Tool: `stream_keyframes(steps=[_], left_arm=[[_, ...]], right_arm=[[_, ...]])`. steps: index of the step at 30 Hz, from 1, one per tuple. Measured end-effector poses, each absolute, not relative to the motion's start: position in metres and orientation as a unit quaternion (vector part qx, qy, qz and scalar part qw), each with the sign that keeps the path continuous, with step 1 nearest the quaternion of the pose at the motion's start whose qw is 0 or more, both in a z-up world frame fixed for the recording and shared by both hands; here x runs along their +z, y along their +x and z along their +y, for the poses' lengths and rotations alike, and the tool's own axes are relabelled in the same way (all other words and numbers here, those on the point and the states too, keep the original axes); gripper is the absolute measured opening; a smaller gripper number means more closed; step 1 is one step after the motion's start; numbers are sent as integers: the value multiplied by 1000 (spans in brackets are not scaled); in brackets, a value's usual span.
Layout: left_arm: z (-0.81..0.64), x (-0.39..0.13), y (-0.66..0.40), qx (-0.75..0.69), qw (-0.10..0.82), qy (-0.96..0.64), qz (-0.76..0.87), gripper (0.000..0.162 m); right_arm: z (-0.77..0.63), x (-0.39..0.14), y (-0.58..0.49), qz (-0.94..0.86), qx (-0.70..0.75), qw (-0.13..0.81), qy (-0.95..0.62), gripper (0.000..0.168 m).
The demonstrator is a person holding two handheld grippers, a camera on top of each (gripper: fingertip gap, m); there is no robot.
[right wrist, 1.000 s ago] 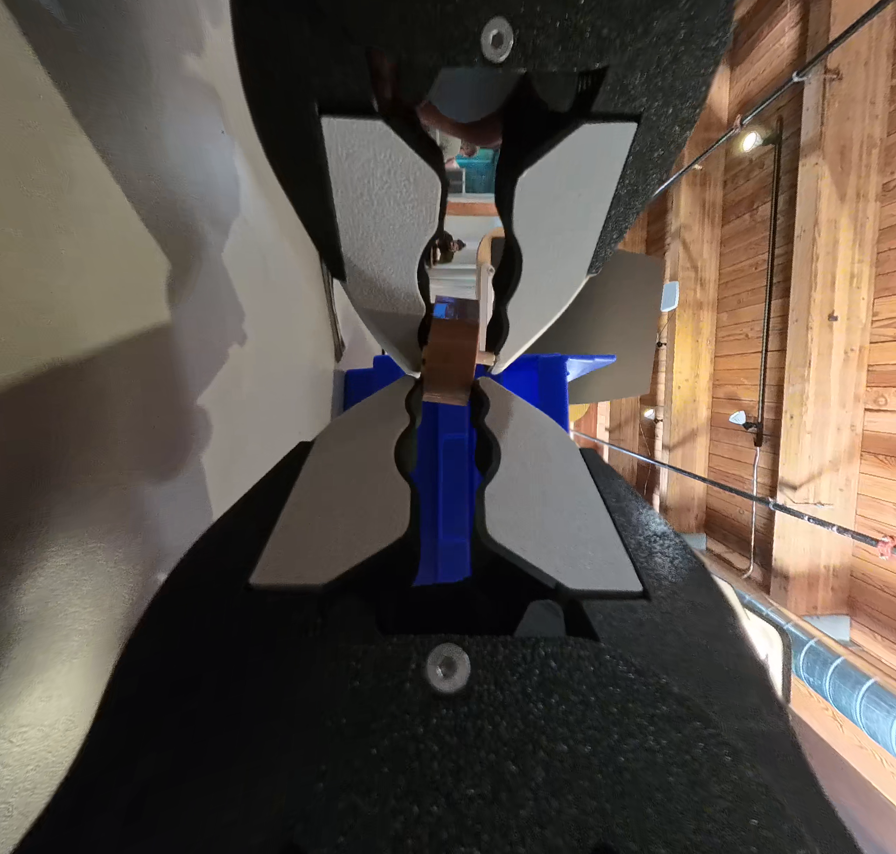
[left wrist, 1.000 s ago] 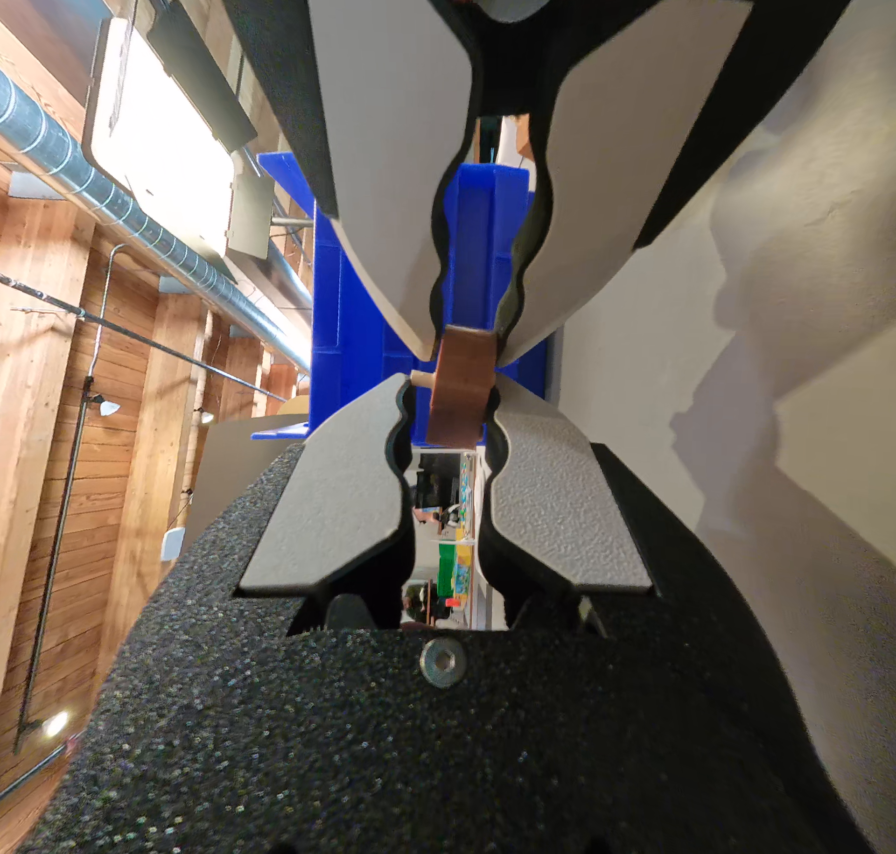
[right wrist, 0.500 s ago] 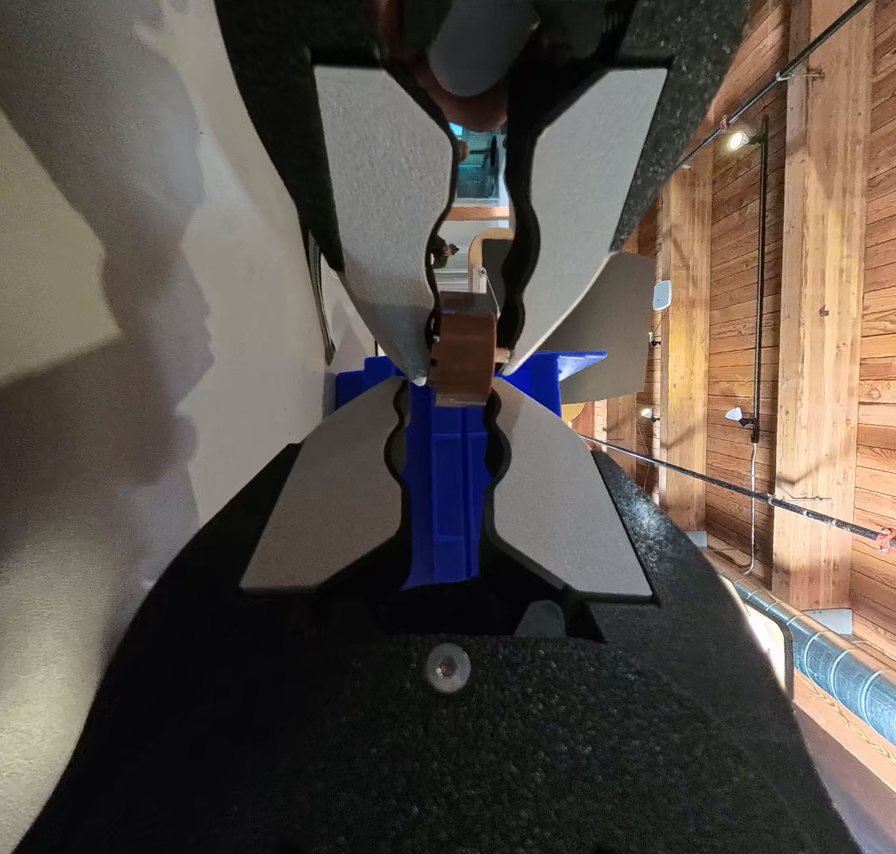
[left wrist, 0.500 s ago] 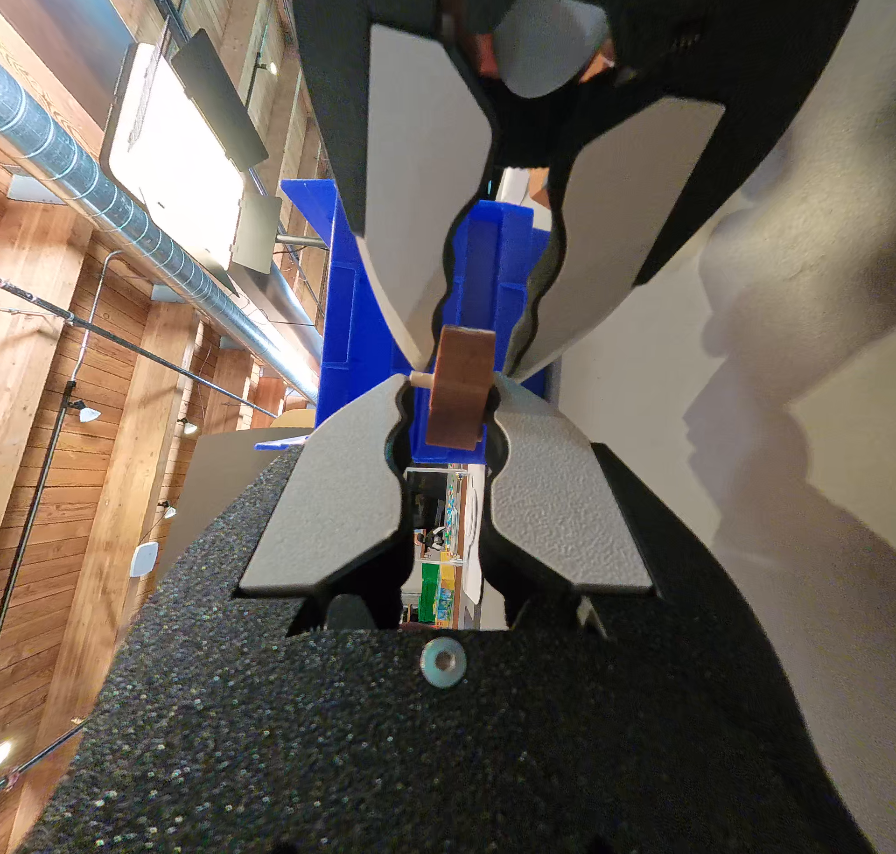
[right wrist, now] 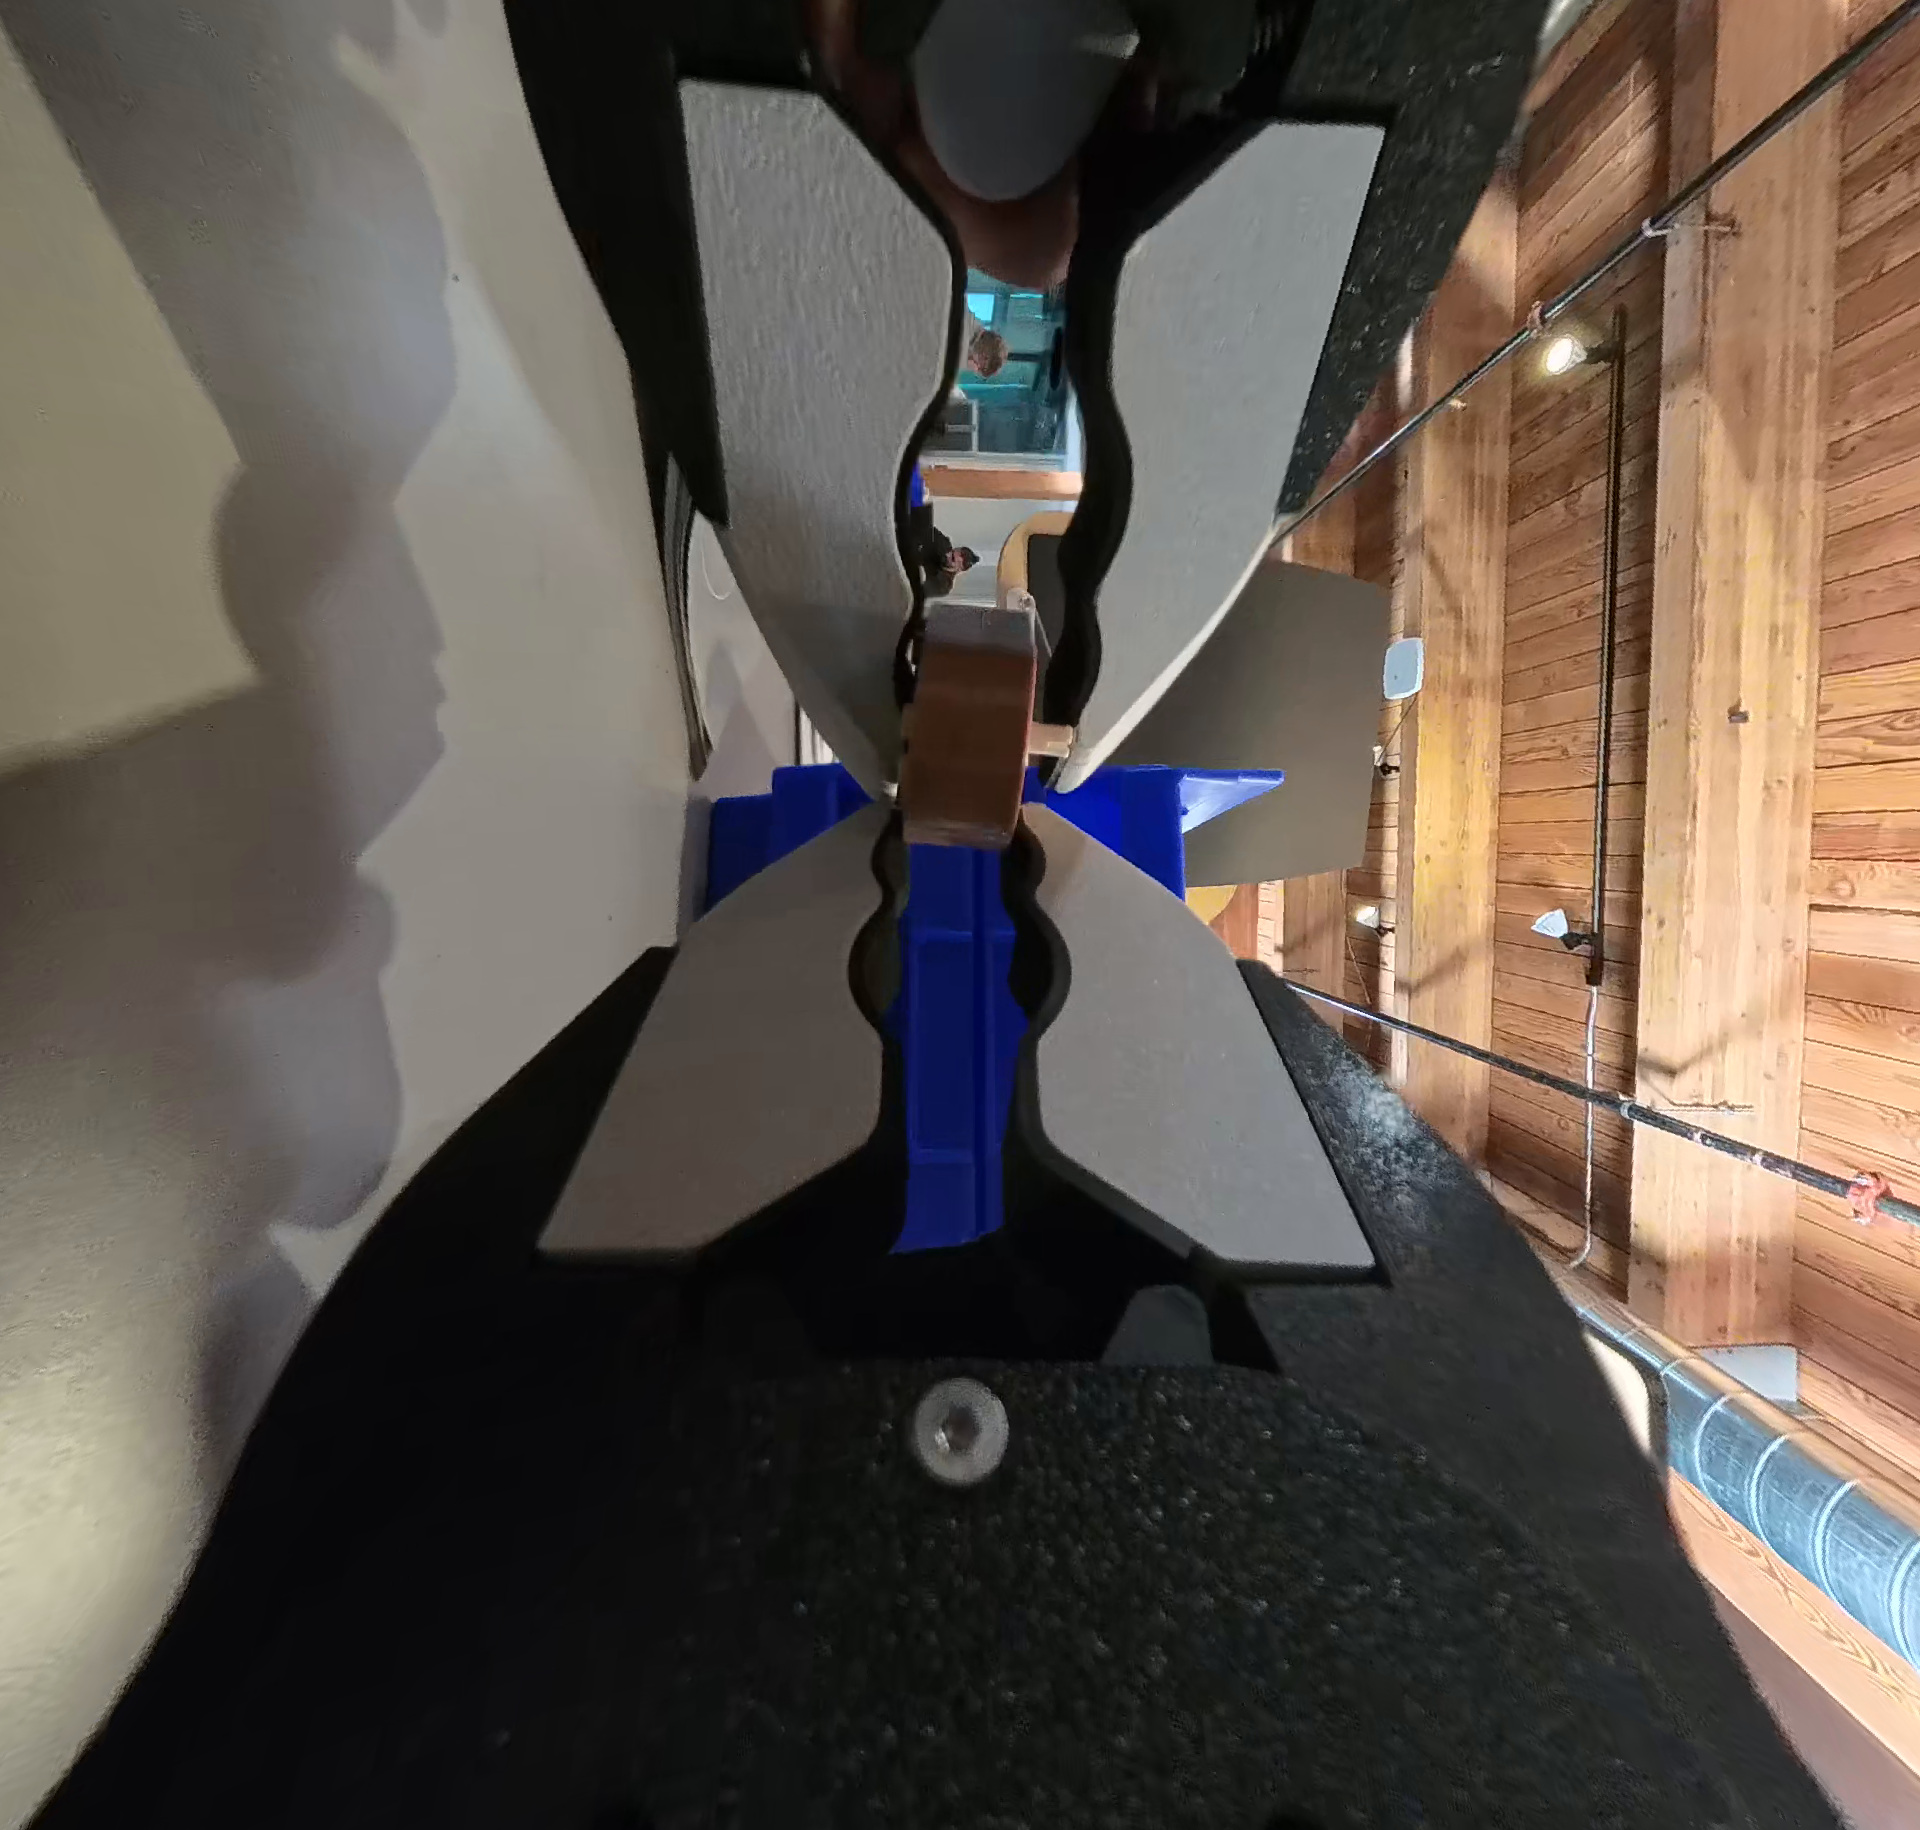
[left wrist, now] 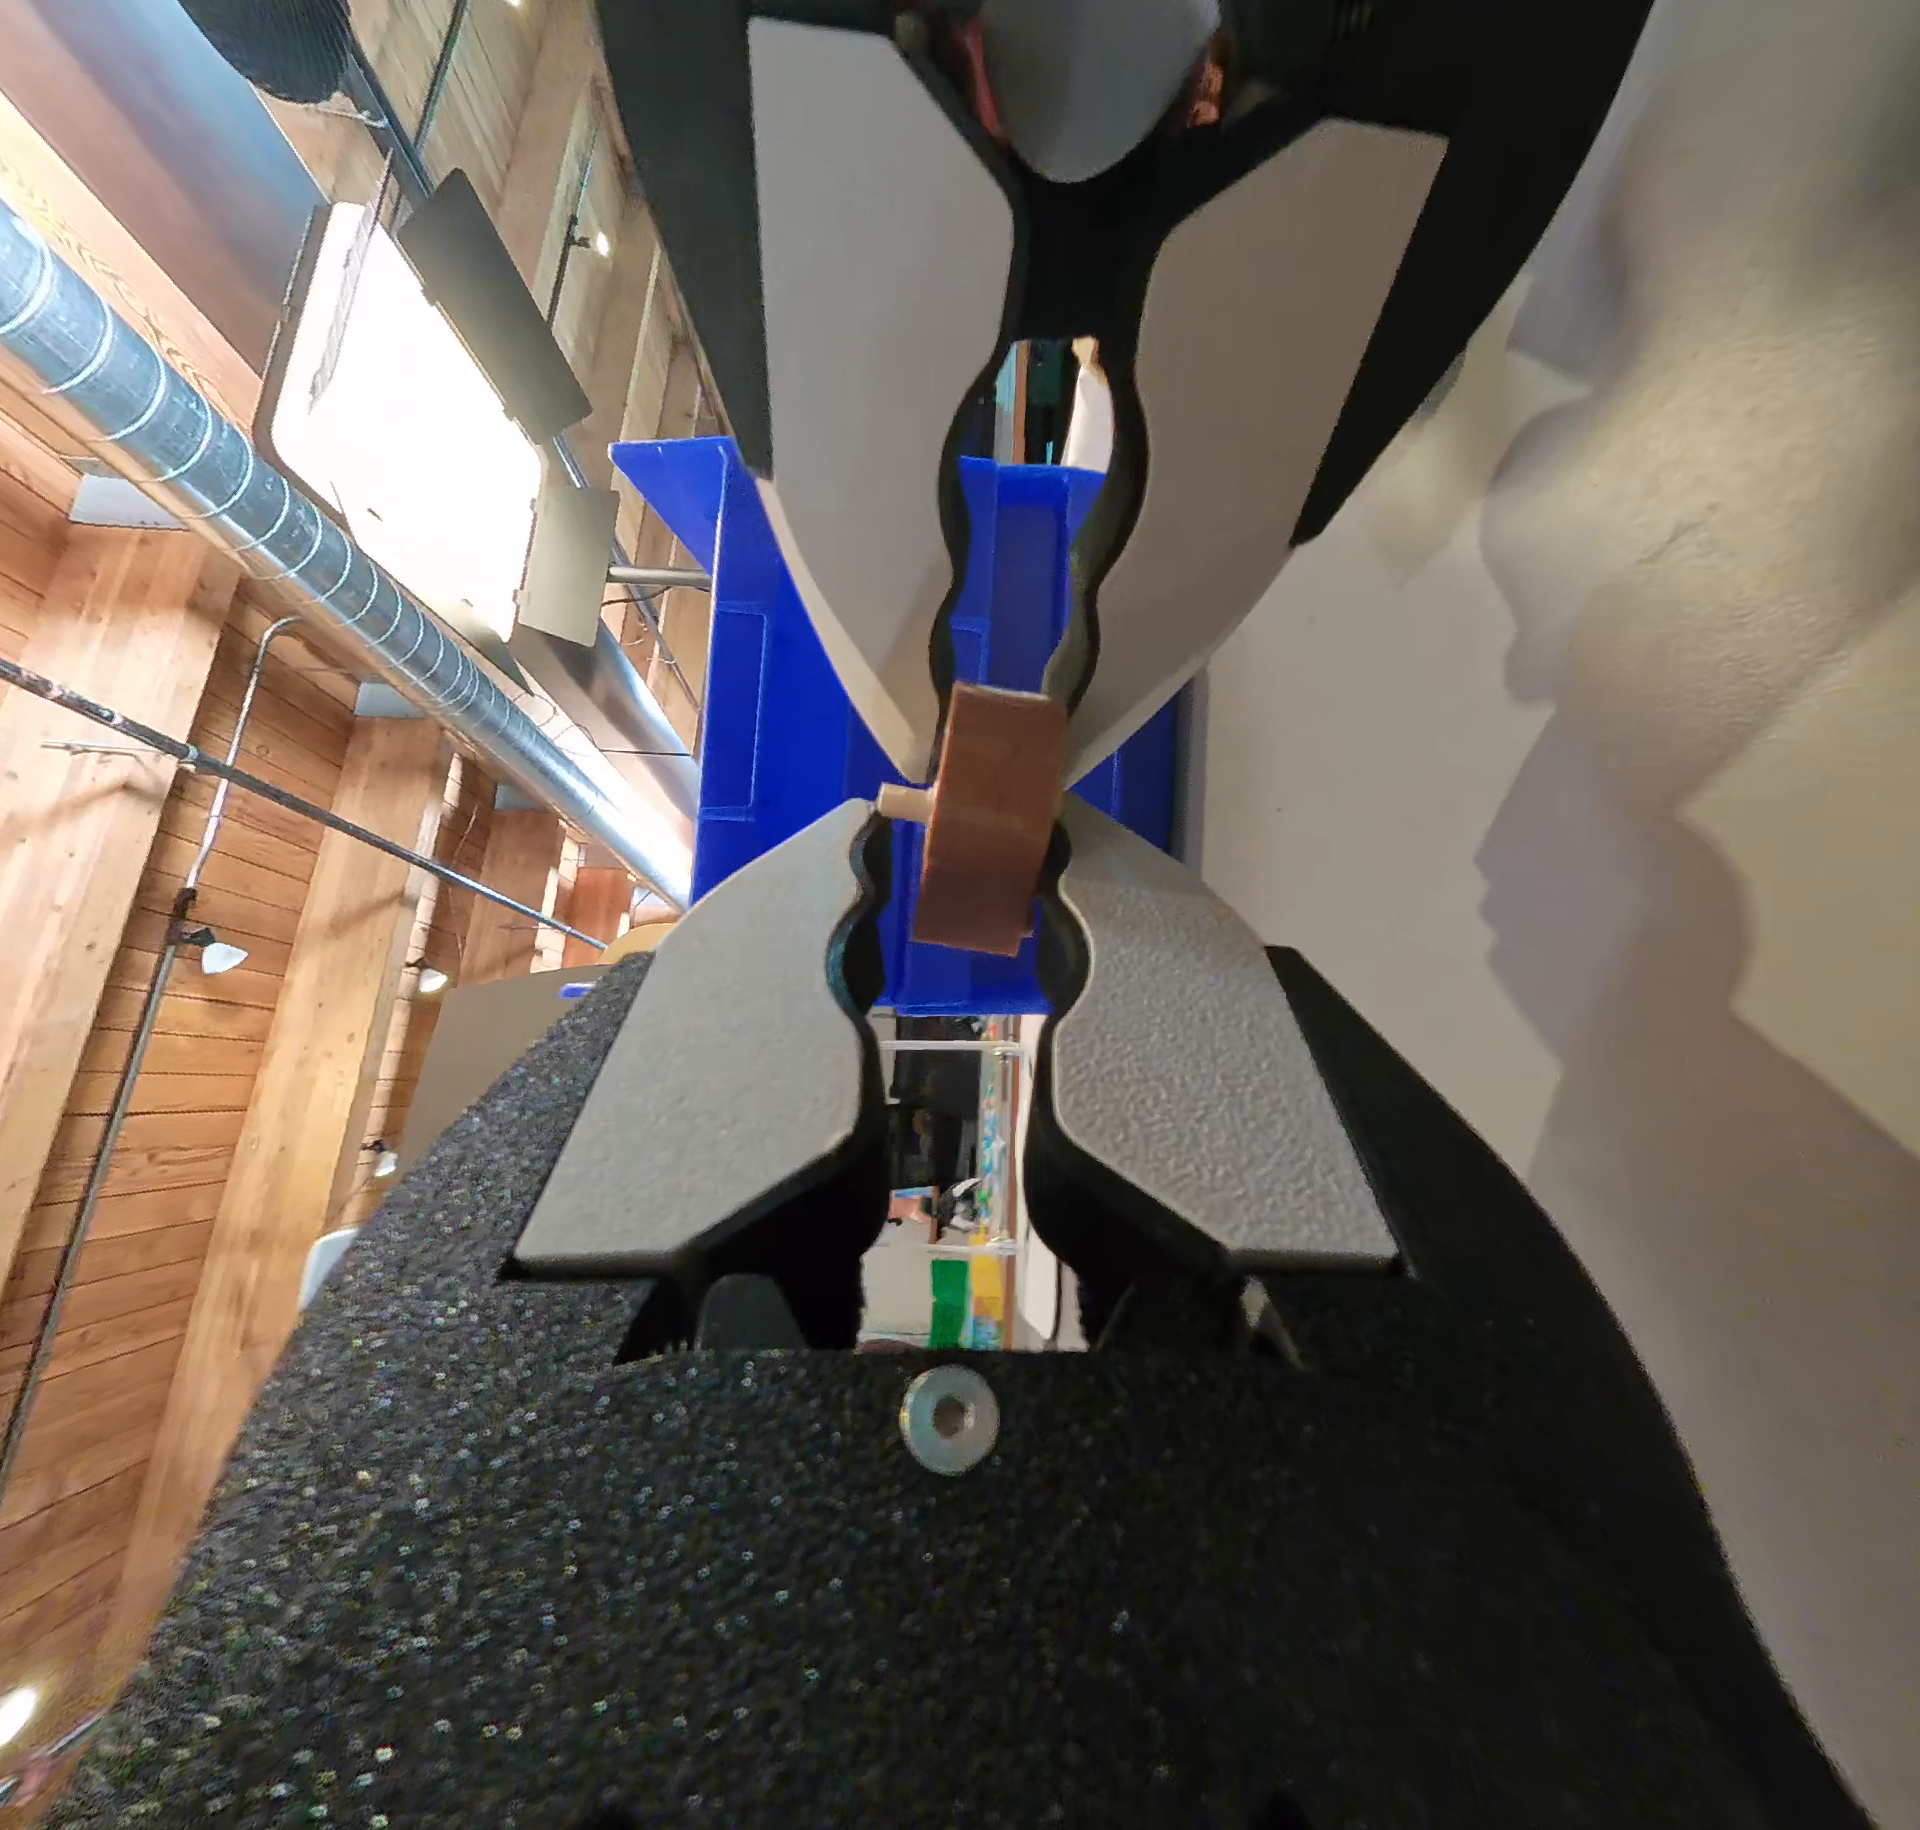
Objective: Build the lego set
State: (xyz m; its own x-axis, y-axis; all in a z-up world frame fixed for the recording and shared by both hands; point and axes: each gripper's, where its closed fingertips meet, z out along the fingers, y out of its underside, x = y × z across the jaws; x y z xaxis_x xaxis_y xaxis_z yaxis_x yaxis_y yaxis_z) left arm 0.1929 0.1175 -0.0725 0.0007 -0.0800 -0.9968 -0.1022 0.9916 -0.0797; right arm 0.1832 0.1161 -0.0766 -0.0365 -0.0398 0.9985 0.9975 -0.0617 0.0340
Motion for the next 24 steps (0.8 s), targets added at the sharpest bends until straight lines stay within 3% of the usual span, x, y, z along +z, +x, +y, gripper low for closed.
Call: stream_keyframes(steps=[2, 15, 24], left_arm=[[118, -72, 192, -13, 700, -74, 711, 21], [121, -77, 196, 39, 694, -94, 713, 20], [112, -83, 193, -31, 671, -96, 735, 20]], right_arm=[[114, -73, 182, -480, -533, 493, -492, 17], [113, -78, 190, -450, -561, 458, -522, 17], [104, -81, 184, -491, -537, 479, -491, 17]])
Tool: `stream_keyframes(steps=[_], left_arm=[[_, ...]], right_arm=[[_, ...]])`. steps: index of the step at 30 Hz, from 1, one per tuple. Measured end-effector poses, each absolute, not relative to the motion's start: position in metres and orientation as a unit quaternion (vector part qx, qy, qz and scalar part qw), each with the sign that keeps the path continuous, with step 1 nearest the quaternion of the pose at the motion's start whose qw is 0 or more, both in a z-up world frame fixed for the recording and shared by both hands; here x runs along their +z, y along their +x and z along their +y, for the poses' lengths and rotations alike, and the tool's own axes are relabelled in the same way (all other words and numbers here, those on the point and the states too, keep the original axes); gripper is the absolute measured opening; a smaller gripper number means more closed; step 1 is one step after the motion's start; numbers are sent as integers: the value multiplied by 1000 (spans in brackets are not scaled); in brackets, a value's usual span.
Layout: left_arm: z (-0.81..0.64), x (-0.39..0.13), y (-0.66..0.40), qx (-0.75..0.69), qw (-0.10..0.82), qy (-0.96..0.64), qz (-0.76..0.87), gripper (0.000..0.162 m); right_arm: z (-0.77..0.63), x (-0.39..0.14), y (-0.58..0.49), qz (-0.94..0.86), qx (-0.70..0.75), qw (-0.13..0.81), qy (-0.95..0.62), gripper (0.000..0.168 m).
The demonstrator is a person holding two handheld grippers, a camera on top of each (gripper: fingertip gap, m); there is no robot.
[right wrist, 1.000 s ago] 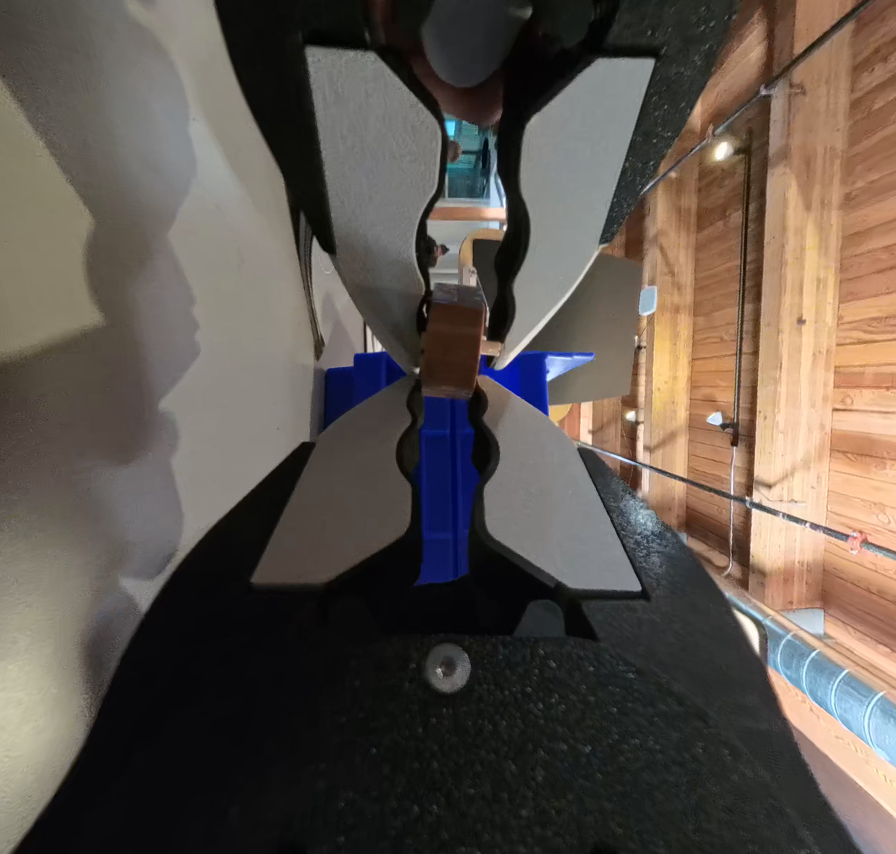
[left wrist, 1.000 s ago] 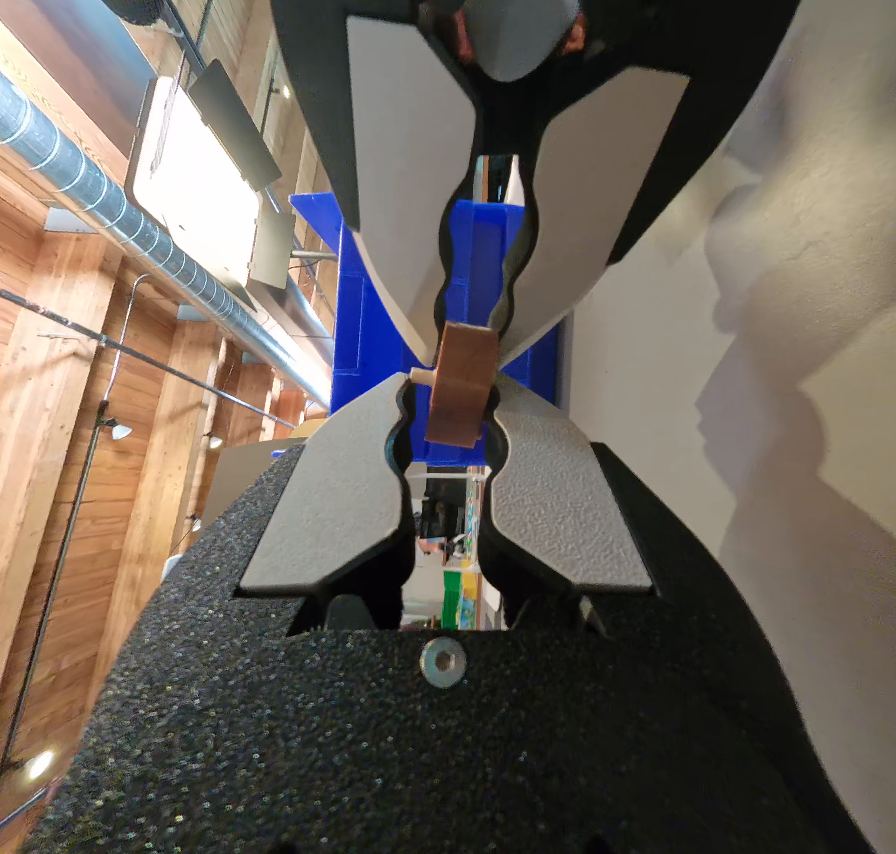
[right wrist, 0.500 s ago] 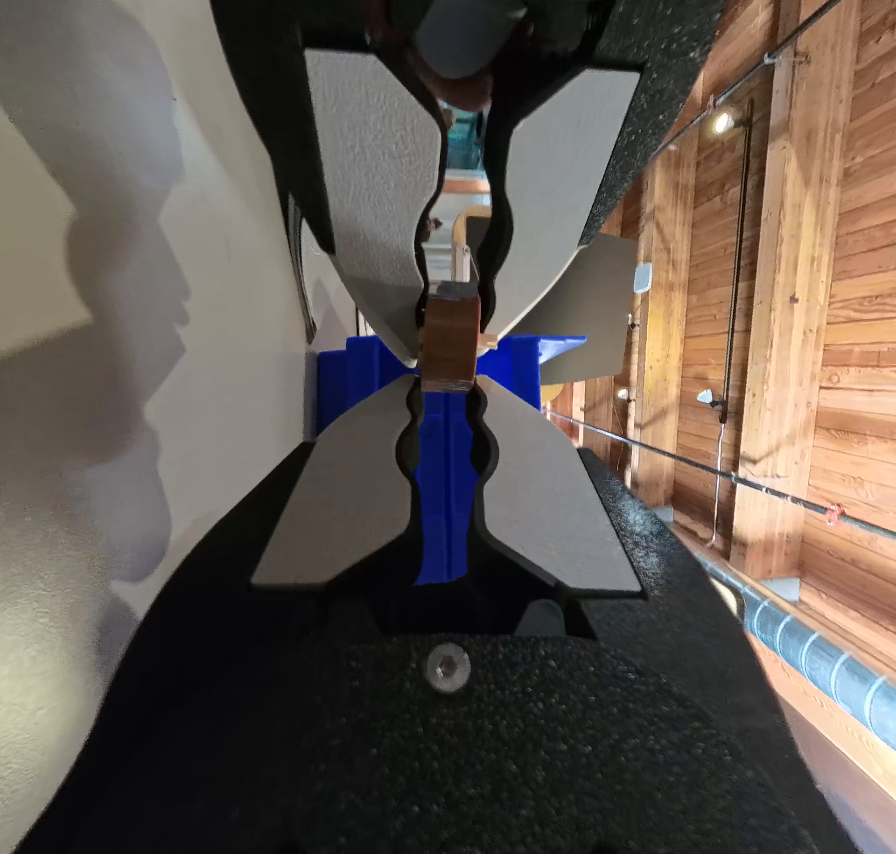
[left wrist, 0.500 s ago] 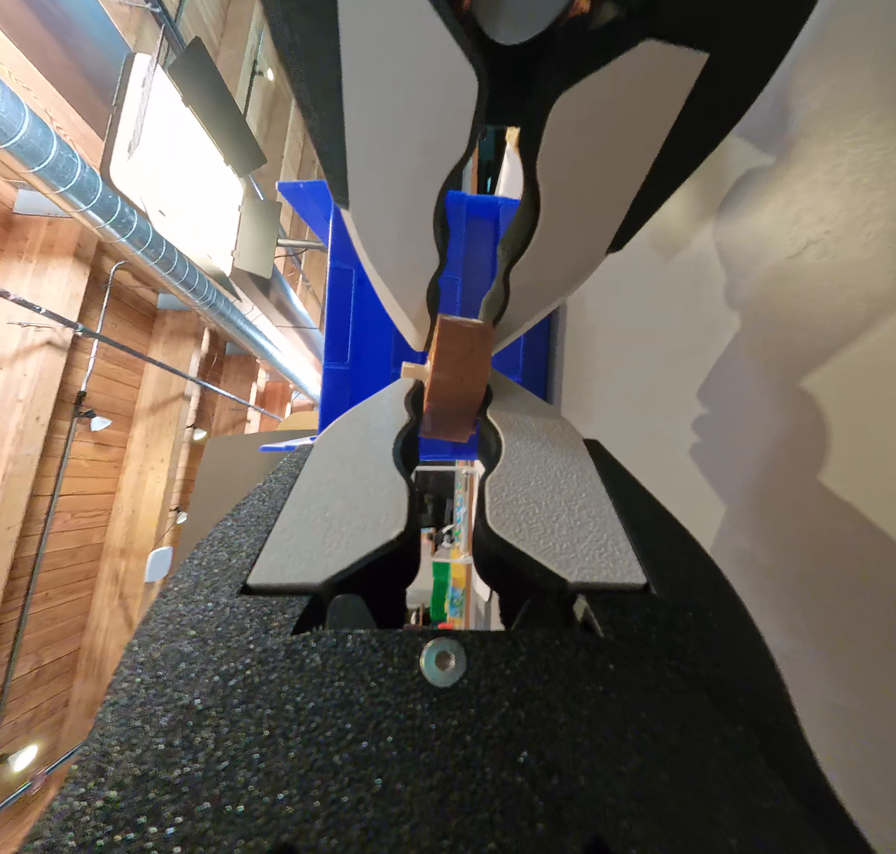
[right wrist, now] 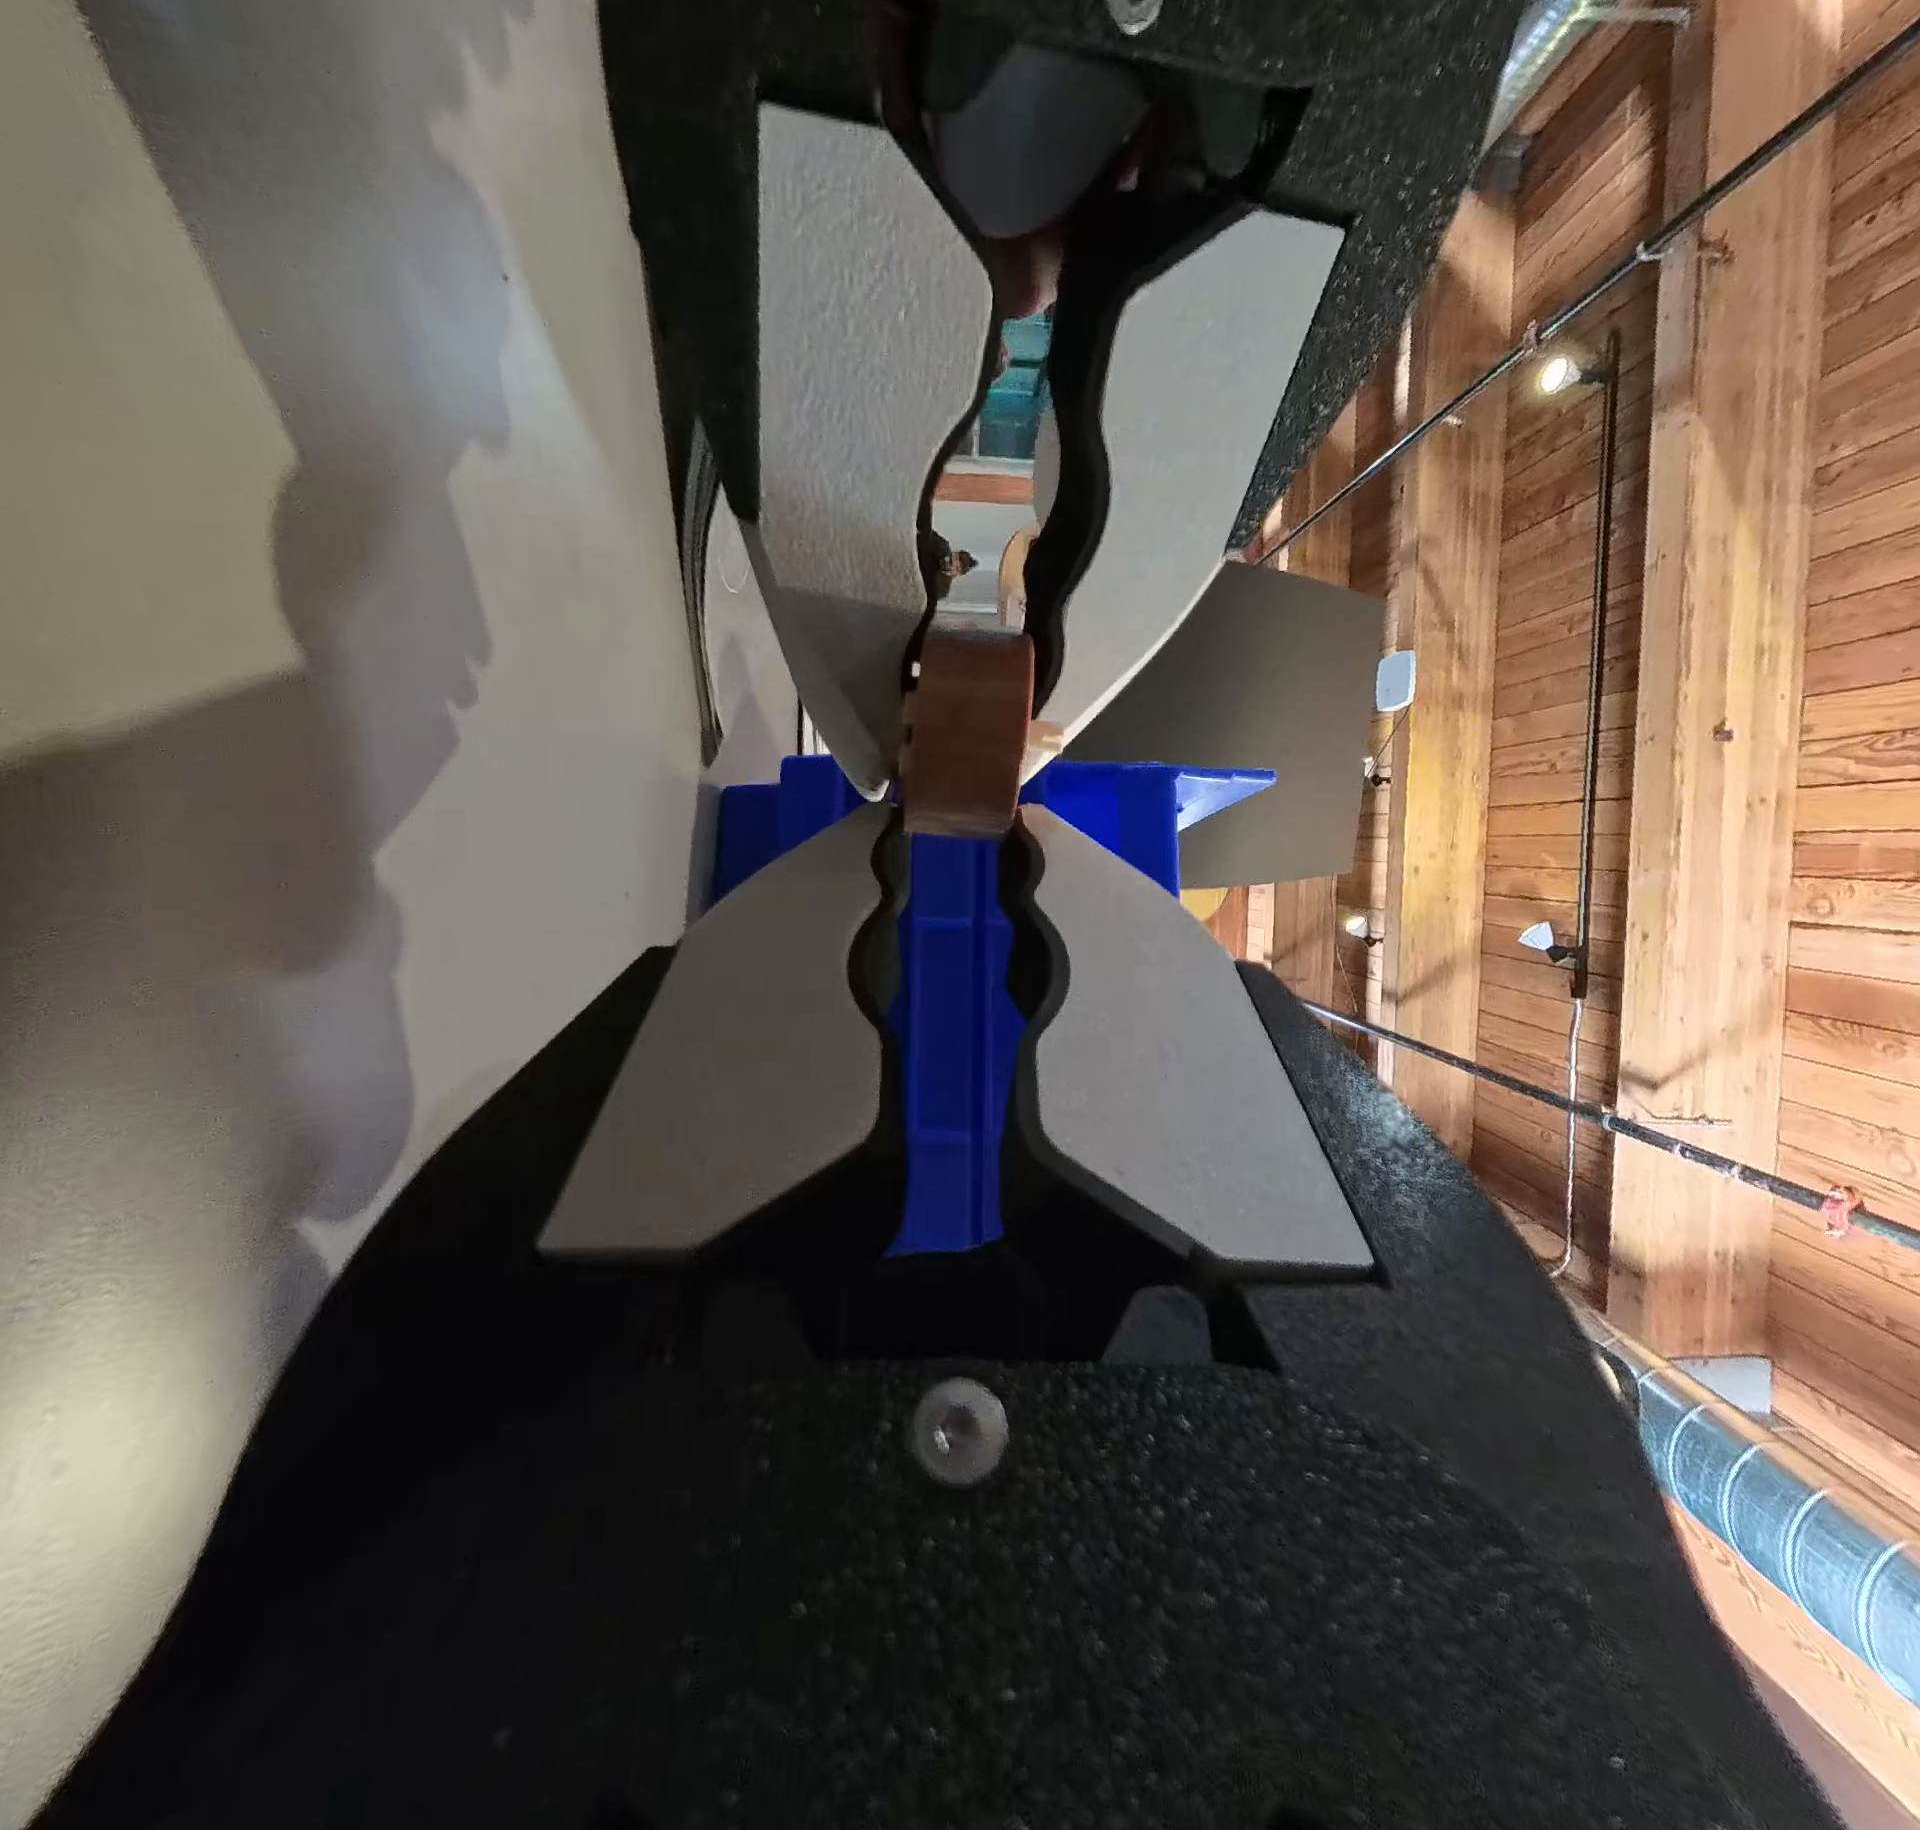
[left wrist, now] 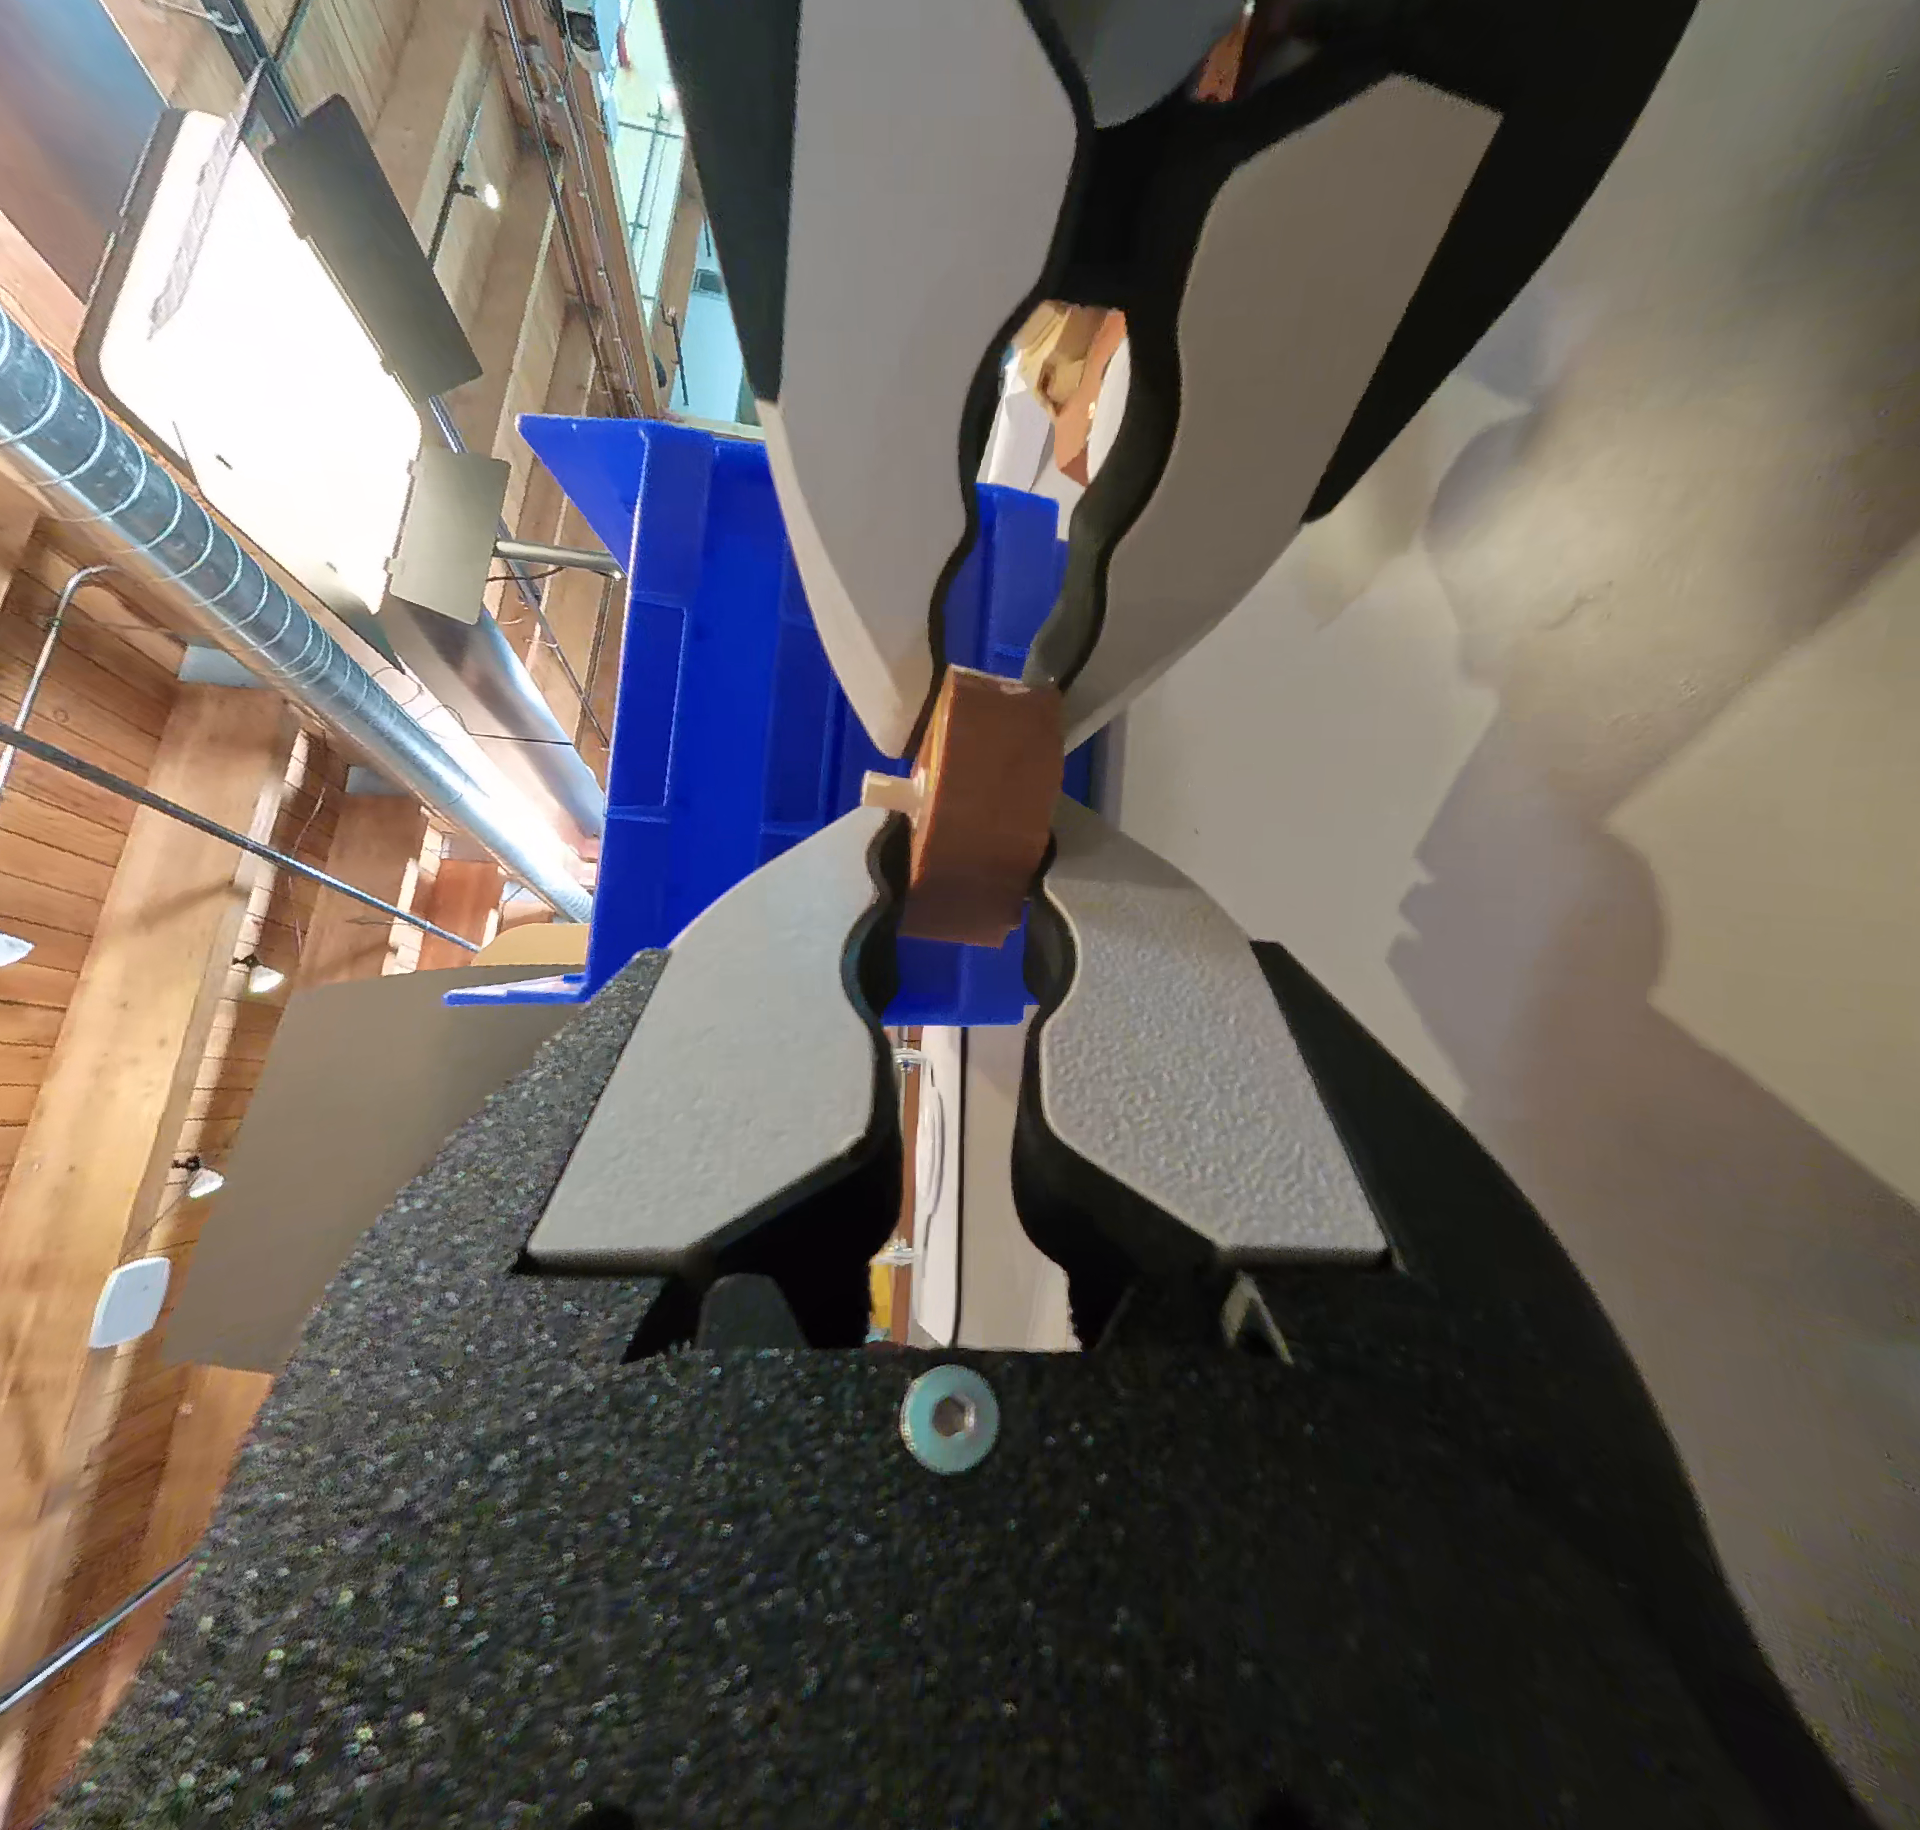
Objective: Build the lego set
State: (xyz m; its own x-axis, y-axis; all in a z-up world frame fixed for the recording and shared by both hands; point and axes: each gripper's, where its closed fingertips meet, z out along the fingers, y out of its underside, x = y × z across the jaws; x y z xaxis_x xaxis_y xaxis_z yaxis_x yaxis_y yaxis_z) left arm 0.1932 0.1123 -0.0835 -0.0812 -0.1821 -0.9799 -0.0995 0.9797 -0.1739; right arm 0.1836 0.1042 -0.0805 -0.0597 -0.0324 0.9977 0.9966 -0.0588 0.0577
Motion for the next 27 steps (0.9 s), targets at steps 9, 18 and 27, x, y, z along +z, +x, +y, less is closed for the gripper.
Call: stream_keyframes(steps=[9, 18, 27], left_arm=[[116, -84, 197, 33, 683, -89, 724, 20], [170, -70, 181, 25, 685, -206, 698, 20], [130, -145, 183, -13, 524, -157, 837, 20]], right_arm=[[104, -82, 189, -463, -547, 468, -517, 18], [96, -73, 197, -439, -557, 488, -509, 17], [98, -75, 200, -431, -531, 503, -529, 16]])
